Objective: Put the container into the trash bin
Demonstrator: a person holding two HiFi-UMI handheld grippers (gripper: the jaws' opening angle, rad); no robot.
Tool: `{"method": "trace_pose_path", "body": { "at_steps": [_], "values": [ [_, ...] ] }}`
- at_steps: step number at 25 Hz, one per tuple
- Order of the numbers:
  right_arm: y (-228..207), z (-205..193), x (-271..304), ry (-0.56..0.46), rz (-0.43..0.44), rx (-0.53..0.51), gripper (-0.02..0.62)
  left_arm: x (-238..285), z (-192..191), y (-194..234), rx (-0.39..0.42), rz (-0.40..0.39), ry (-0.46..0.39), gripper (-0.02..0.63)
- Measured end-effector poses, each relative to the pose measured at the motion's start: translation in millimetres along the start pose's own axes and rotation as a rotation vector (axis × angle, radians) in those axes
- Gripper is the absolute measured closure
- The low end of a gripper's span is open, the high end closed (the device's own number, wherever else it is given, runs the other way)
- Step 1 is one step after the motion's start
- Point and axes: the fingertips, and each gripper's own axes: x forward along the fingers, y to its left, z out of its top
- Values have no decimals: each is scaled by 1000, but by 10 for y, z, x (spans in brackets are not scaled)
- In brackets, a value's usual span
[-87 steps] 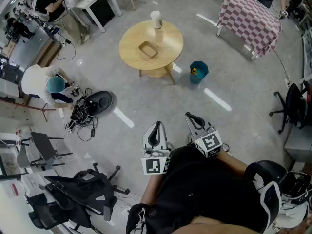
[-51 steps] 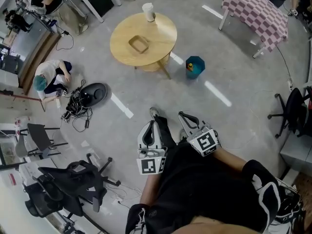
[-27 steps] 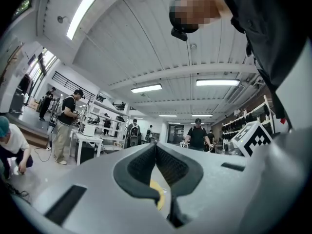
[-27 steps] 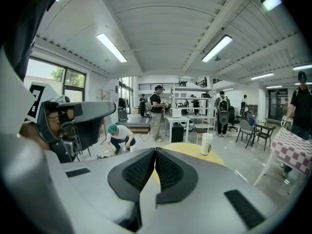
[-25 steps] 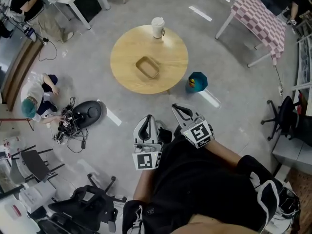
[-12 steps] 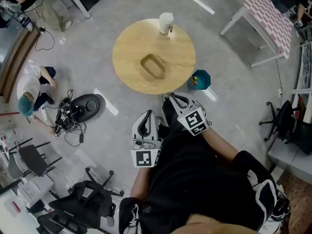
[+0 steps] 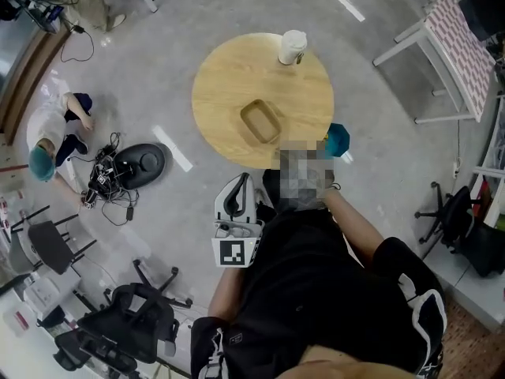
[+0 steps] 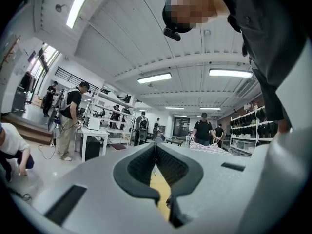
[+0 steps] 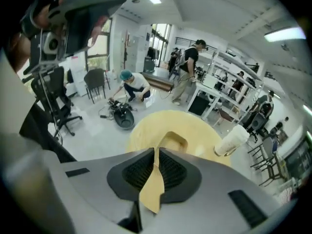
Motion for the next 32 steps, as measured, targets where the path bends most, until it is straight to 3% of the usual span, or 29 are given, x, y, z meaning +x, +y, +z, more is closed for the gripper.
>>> {"method": "trace_pose_path", "body": {
  "at_steps": [7, 12, 25, 32],
  "values": [
    [-138, -531, 834, 240, 114, -323, 558, 544, -166, 291, -50, 47, 54, 596],
    [-206, -812, 1194, 333, 161, -482, 531, 779, -235, 488, -70, 81, 82, 595],
    [-204, -1103, 1628, 421, 222, -648, 500, 921, -337, 690, -92, 141, 102, 595],
    [-138, -1034, 1634, 406, 195, -676, 552, 684, -301, 687, -86, 158, 88, 595]
  ]
}}
